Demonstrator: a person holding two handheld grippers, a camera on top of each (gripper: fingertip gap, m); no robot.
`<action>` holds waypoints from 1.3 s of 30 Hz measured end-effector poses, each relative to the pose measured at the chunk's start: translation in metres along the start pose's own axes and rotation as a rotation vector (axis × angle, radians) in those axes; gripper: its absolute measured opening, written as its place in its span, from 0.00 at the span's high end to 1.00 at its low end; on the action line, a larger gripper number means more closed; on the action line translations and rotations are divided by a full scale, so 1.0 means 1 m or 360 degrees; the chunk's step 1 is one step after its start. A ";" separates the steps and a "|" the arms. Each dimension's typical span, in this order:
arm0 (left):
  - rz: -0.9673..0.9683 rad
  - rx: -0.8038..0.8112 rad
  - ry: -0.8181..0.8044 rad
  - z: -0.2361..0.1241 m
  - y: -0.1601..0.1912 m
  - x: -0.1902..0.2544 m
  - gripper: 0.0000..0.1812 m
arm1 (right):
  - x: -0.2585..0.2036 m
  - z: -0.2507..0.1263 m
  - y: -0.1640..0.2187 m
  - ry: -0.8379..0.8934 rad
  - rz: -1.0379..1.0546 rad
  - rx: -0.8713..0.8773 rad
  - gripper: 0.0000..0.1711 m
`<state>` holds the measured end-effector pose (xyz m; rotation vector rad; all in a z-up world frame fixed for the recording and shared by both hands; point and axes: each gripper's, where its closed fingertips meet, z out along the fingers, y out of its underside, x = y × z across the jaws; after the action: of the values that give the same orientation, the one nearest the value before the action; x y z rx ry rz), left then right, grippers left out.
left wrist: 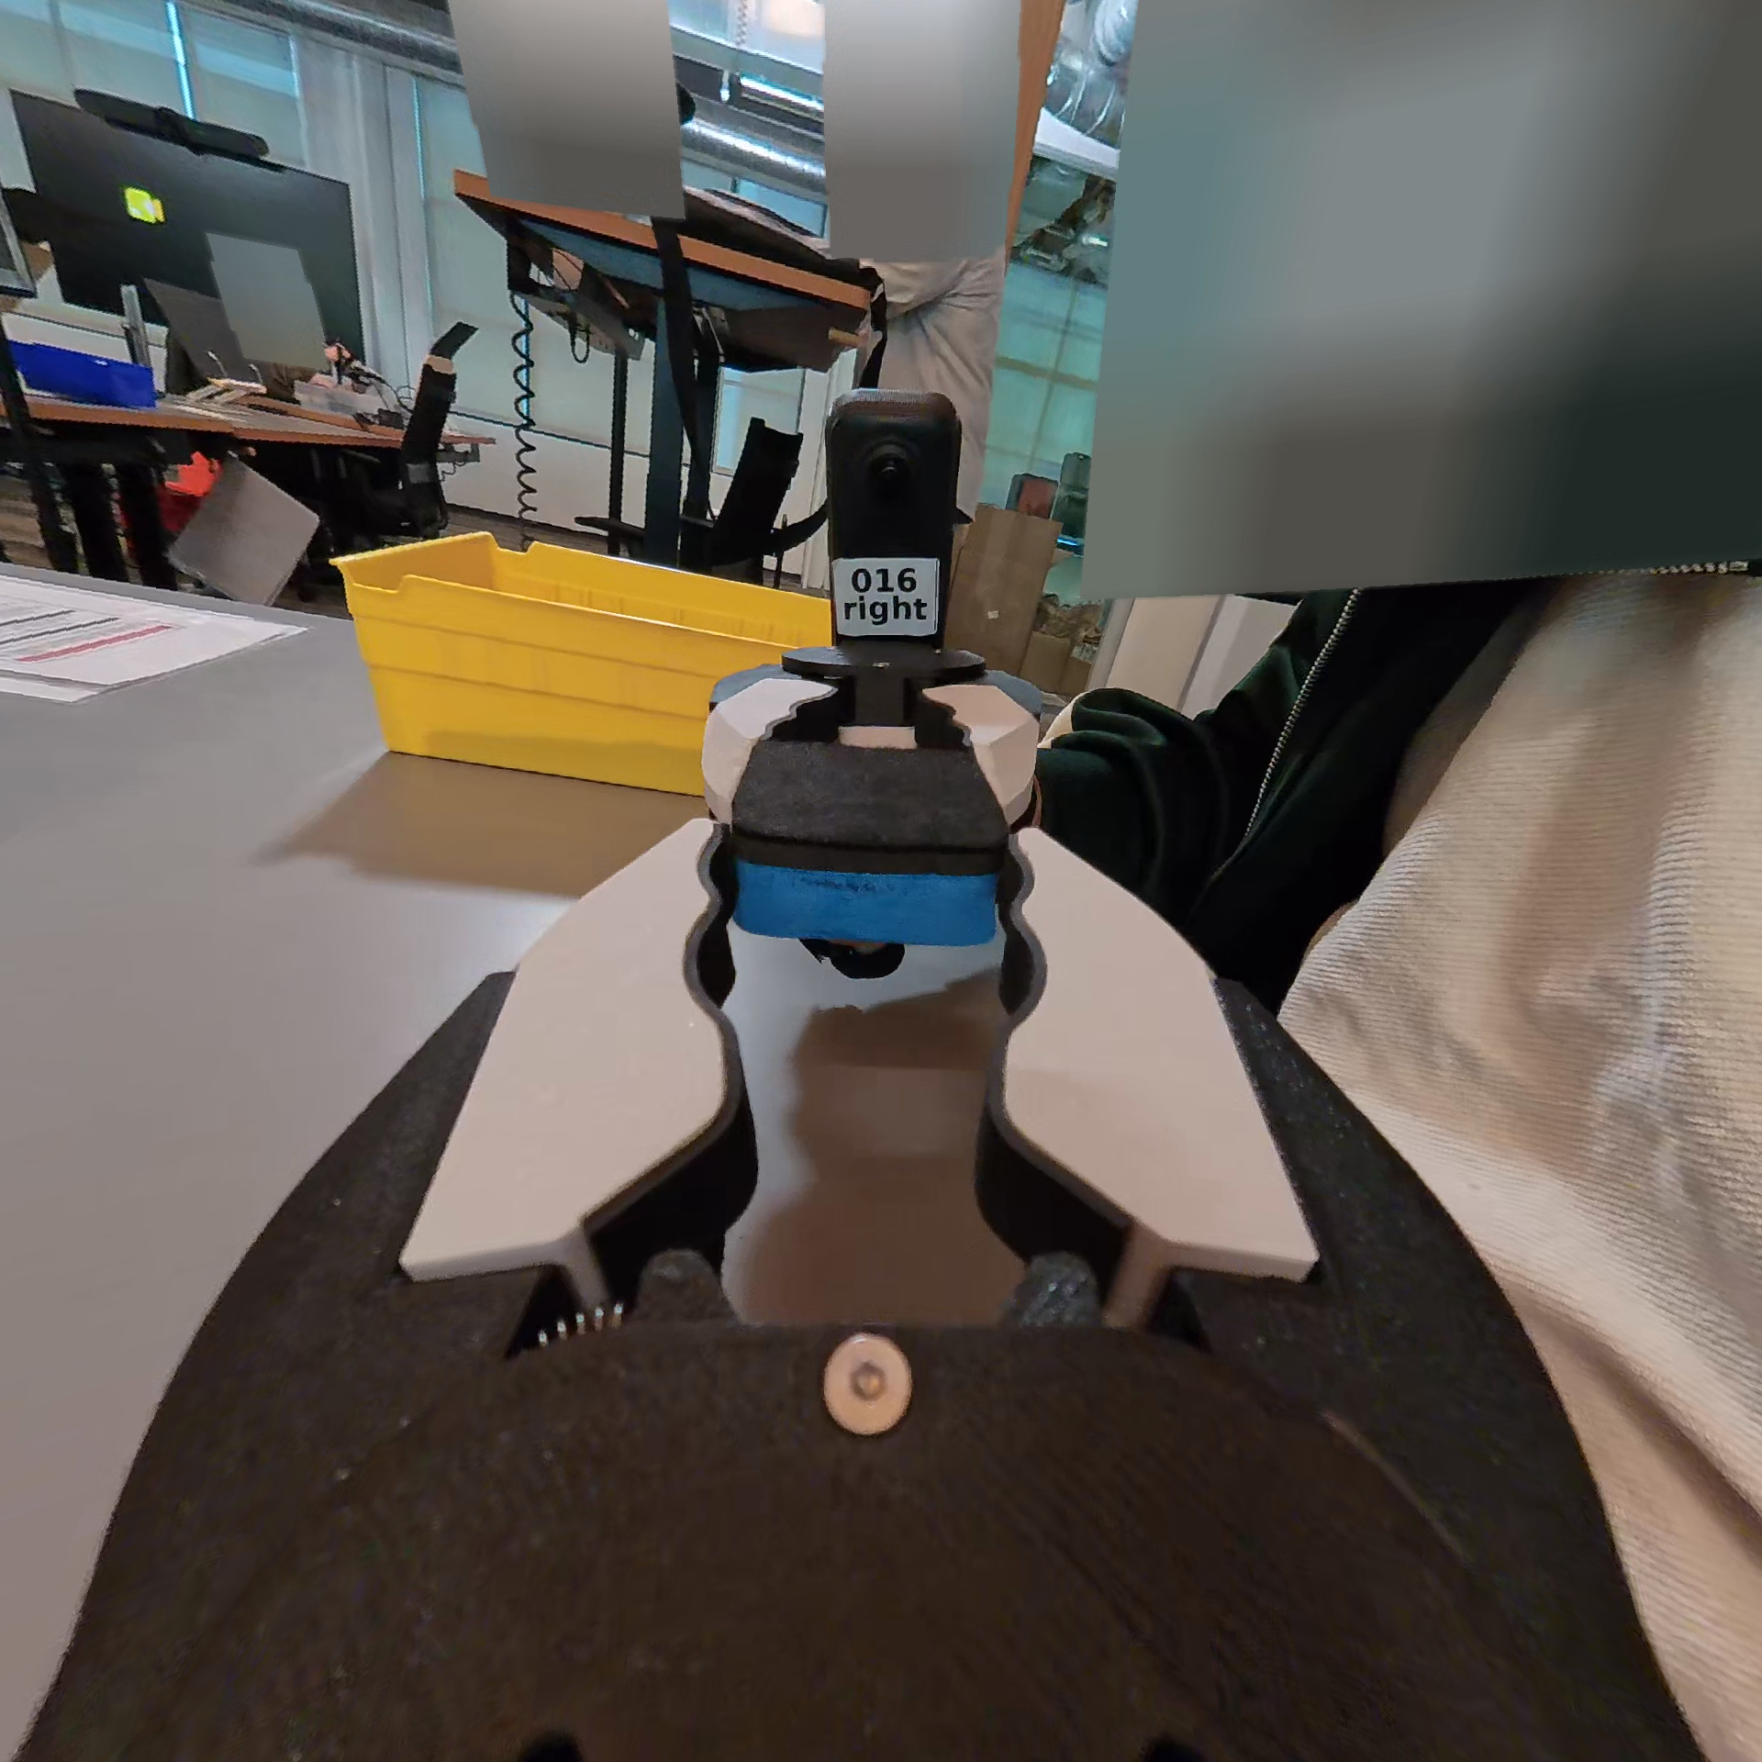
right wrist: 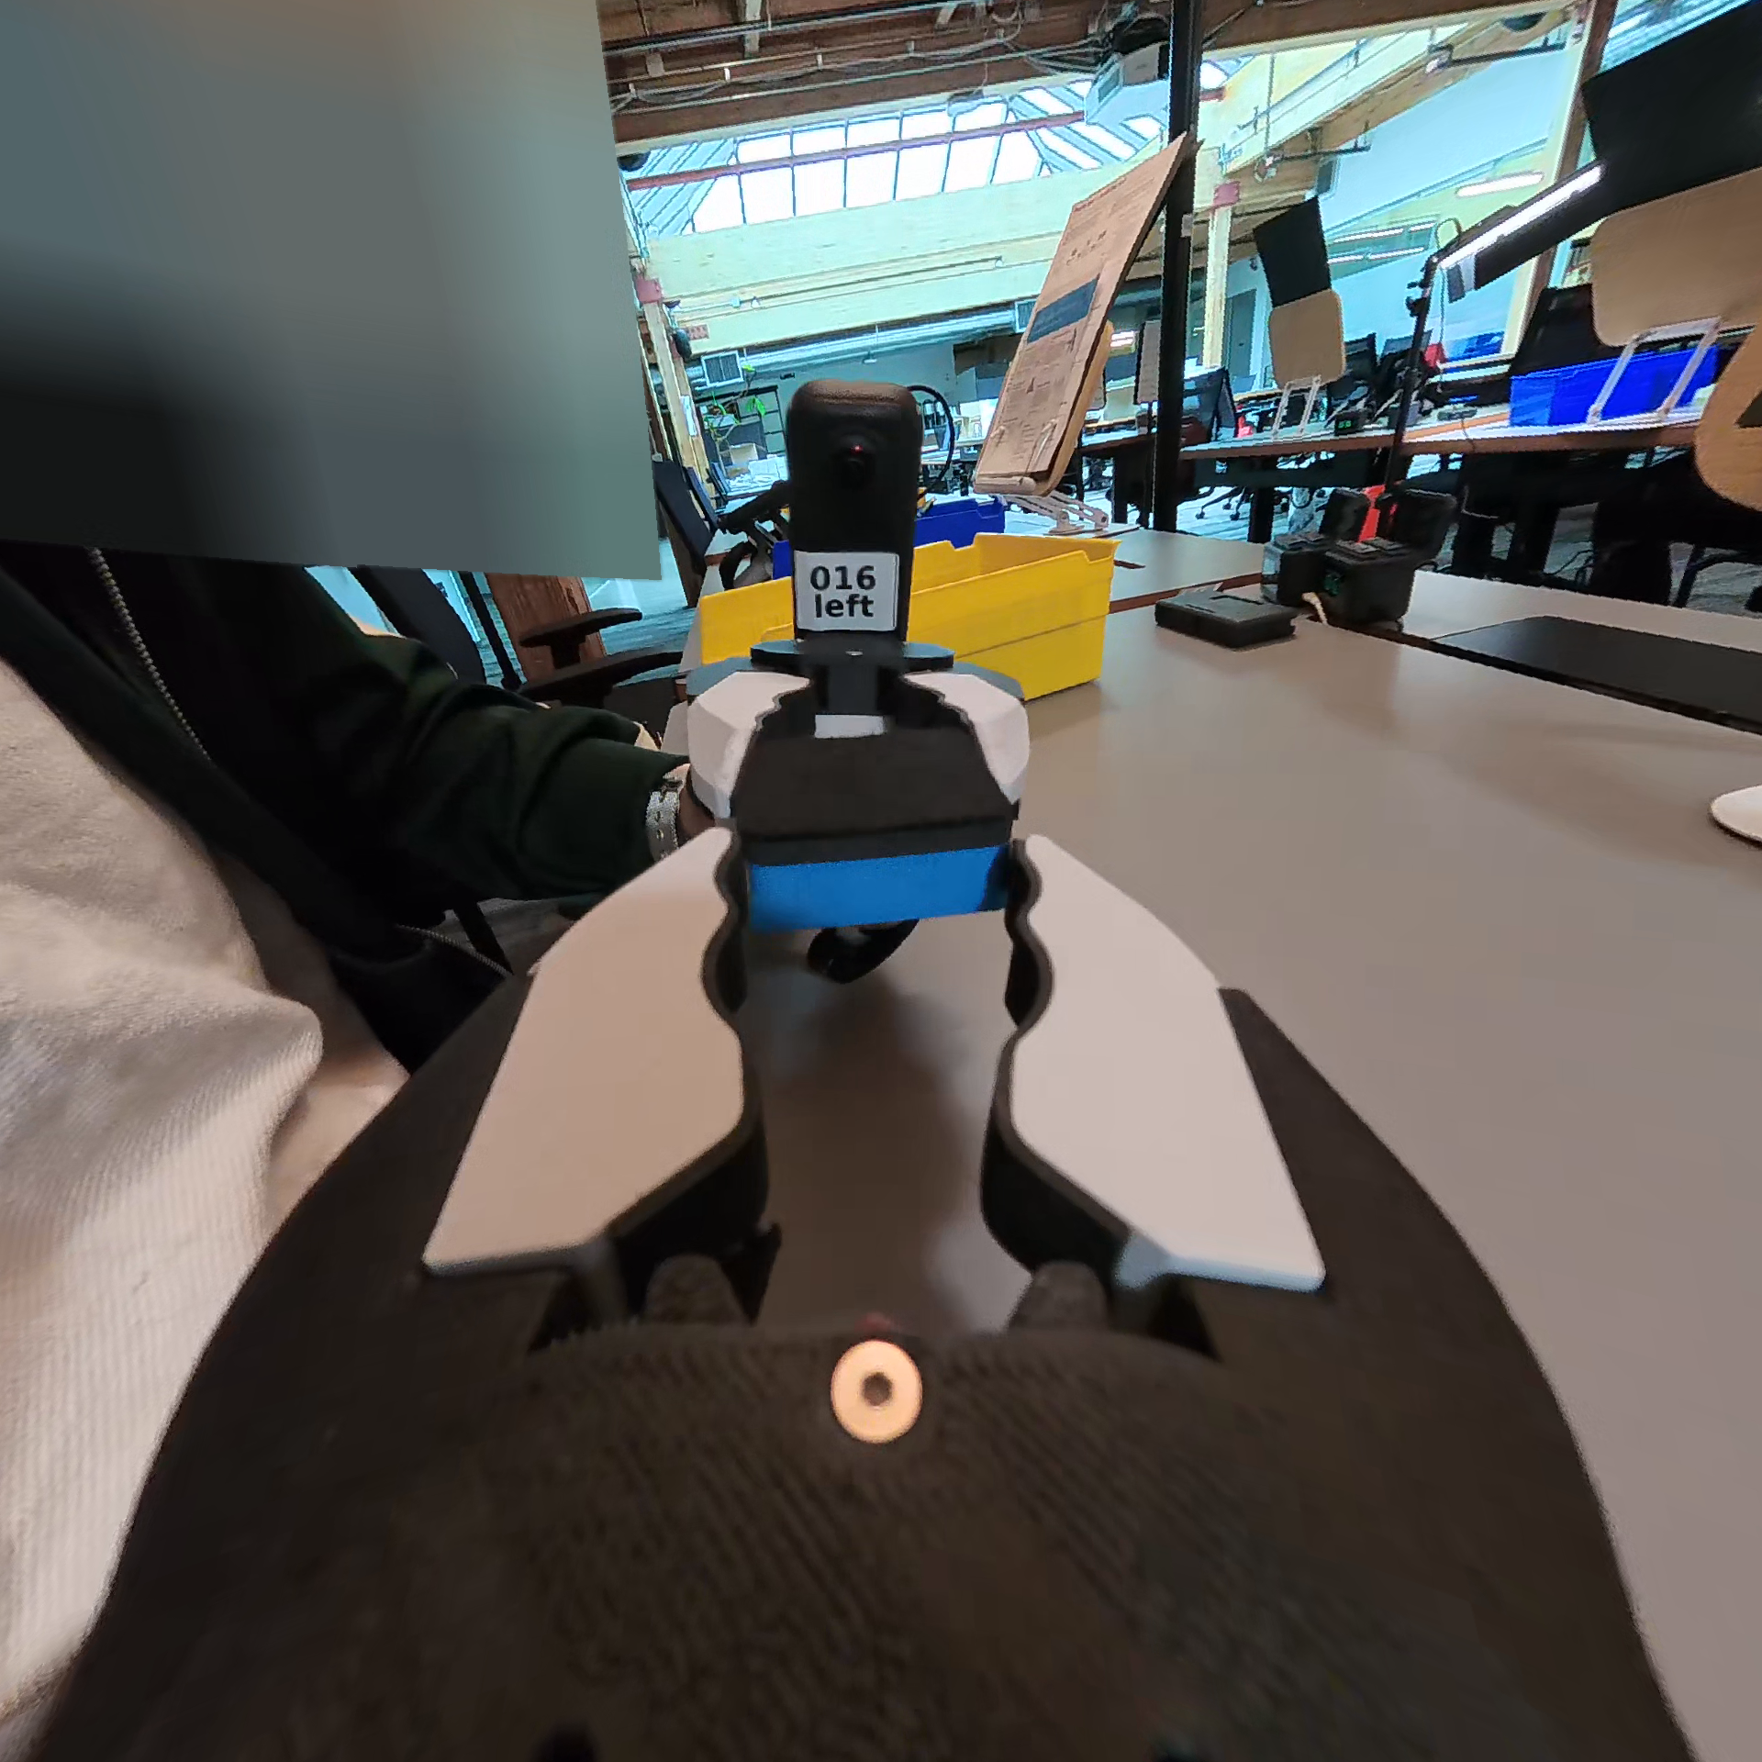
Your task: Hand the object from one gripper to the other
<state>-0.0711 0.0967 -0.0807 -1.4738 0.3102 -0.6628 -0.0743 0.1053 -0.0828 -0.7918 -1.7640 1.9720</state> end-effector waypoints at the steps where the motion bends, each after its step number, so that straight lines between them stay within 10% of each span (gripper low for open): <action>1: -0.0007 0.0000 0.0001 0.000 0.000 0.000 0.72 | 0.000 0.000 0.000 0.0002 -0.0002 -0.0002 0.69; 10: 0.0087 -0.0020 -0.0202 0.002 0.001 -0.014 0.39 | 0.015 -0.007 -0.003 0.0030 0.0448 0.0063 0.69; 23: 0.0726 -0.0338 -0.0334 0.005 0.020 -0.009 0.78 | 0.011 -0.009 0.011 -0.0404 0.1587 0.0076 0.69; 39: 0.0300 -0.0240 -0.0343 -0.002 0.014 -0.021 0.88 | 0.039 -0.013 0.001 0.0115 0.0925 0.0211 0.48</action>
<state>-0.0859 0.1069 -0.0992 -1.6212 0.3324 -0.3310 -0.0960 0.1390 -0.0910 -1.4299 -1.4460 2.3409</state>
